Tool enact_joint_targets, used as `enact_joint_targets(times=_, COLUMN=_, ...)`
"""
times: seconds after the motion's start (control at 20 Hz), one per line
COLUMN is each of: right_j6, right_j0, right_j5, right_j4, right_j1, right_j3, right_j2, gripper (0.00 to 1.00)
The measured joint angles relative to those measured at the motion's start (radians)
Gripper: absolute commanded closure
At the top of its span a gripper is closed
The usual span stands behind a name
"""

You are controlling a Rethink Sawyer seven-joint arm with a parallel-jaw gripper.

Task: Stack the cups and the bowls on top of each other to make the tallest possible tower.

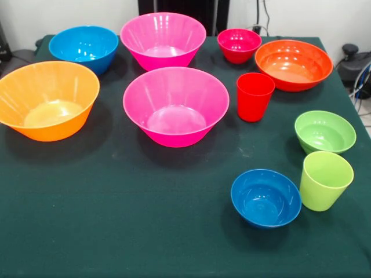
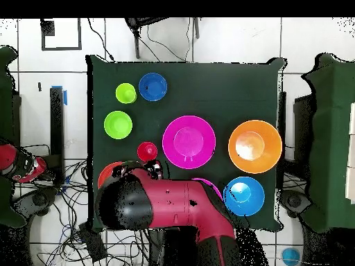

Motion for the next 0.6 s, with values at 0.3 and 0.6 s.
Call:
enact_joint_targets(times=0.3, right_j6=0.000, right_j0=-0.002, right_j5=0.000, right_j4=-0.044, right_j1=-0.017, right_j3=-0.017, right_j2=0.008, gripper=0.00)
enact_joint_targets(times=0.6, right_j6=0.000, right_j0=-0.003, right_j5=0.000, right_j4=-0.079, right_j1=0.001, right_j3=-0.086, right_j2=0.021, gripper=0.00)
